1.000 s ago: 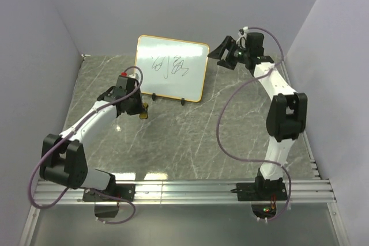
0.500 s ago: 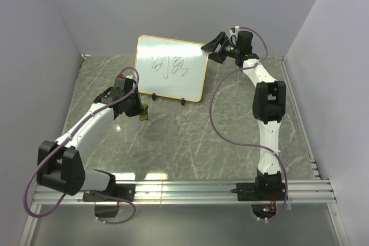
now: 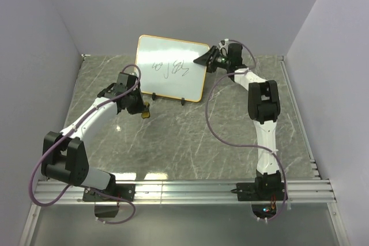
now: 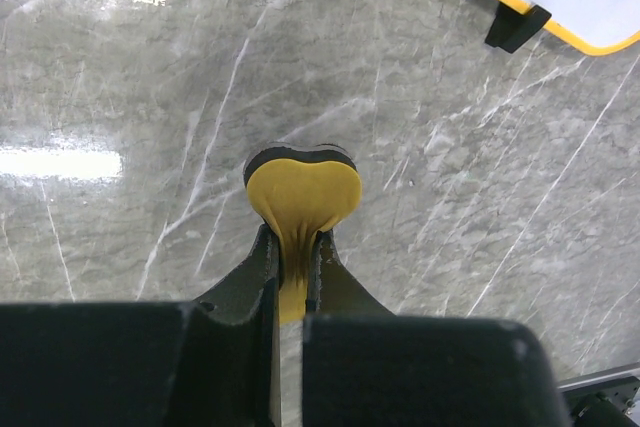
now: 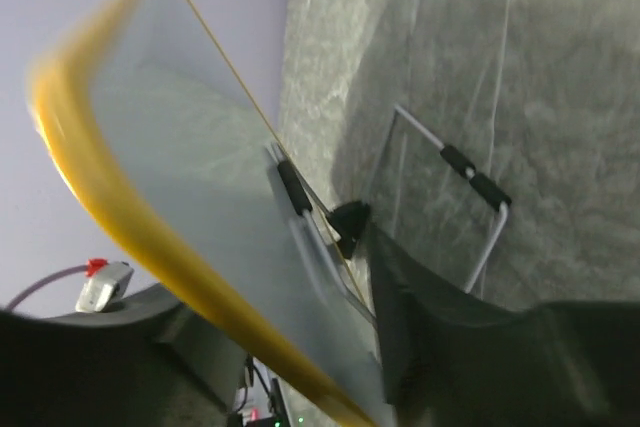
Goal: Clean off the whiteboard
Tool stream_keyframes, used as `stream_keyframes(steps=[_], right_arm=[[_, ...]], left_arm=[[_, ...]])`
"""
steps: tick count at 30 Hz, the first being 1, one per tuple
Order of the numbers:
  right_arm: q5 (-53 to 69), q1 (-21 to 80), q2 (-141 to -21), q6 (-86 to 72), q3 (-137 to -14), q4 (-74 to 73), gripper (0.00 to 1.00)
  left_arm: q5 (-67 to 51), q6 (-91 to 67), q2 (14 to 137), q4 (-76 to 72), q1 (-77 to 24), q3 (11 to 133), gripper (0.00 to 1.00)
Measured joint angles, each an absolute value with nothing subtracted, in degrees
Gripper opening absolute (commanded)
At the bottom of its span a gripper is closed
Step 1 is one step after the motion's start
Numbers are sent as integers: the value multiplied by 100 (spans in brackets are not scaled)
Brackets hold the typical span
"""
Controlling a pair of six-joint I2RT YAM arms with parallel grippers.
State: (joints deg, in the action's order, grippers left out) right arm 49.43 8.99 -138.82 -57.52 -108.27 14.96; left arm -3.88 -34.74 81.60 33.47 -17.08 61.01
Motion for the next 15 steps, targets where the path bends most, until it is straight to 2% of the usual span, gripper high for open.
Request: stream_keyframes(steps=[2,3,5,9,15], right_arm=[[4932,954,-13817,-5741,-10562,1590,47],[4923,972,-13745,-5732,-10412,1629,41],[4941,1004,-13550,-5677,-10068,1769,37],[4897,1079,-13056,-5522,-9435,2014,21],[4823,1111,-12438,-5183,-8597,2134,16]], left_arm=[[-388,-3470,8160,3350,-1708,6104,0],[-390,-3459,8160,3350,-1708,6104,0],[-390,-3446,8158,3365,-1708,6104,0],[-392,-3387,8121,3374,-1708,6104,0],[-434,-3354,7909,3365,-1708,6055,0]])
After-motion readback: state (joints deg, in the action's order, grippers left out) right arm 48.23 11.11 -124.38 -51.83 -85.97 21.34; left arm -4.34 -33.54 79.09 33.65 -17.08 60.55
